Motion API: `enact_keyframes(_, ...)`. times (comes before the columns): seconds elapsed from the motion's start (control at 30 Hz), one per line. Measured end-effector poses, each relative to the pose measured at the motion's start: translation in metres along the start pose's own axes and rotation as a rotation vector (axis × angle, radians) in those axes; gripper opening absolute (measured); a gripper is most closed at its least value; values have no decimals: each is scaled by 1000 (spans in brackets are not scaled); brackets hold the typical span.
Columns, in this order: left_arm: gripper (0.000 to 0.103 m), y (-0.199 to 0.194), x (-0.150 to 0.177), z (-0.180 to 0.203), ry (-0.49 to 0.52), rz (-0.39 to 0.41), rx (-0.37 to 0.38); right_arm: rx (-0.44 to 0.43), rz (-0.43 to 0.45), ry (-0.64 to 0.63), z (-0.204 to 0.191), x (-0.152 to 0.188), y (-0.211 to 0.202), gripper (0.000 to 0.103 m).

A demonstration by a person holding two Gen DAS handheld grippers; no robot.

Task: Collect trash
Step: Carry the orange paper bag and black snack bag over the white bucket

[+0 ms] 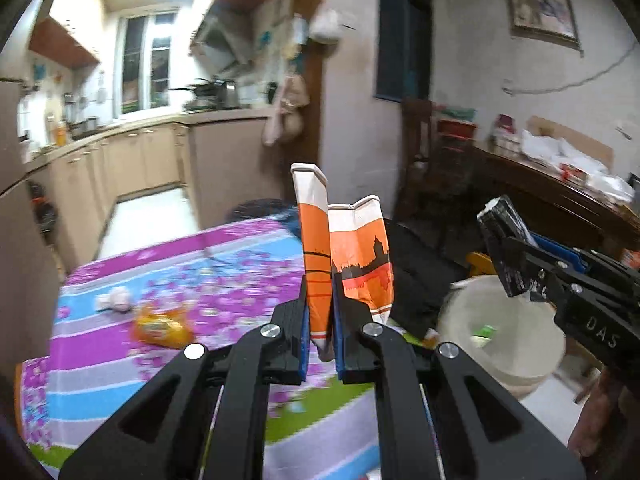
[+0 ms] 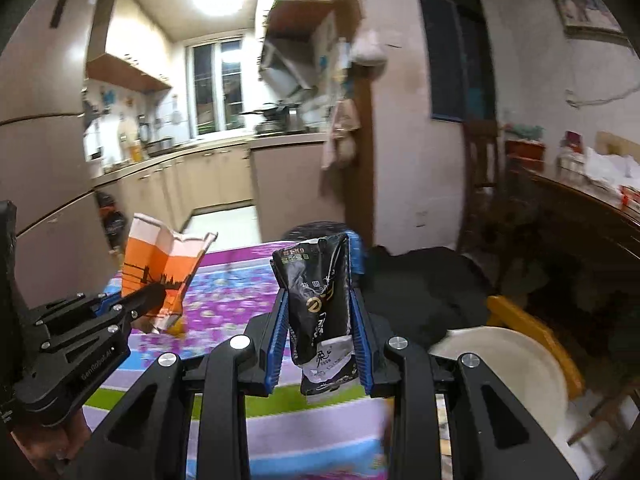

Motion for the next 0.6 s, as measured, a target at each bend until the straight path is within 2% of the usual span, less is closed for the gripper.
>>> enact_keyframes(0.33, 8, 44, -12, 118, 99, -65, 171, 178, -62, 108, 155, 7, -20, 31)
enact_keyframes(0.5, 8, 72, -10, 170, 138, -150, 245, 211, -182, 183, 221, 26, 0, 31)
enact_keyframes(0.6, 8, 90, -3, 187, 148, -208, 263, 195, -264, 238, 245, 41, 20, 31)
Point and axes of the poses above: each gripper's, at about its wrist camera, not at the fingertips, and y roughly the way its jaws point, z to its right, x to its underside, the point moved 9 cm from there along y, roughly the way its jaws point, and after that the axes turned 4 degrees about -z, right-handed, at the moved point
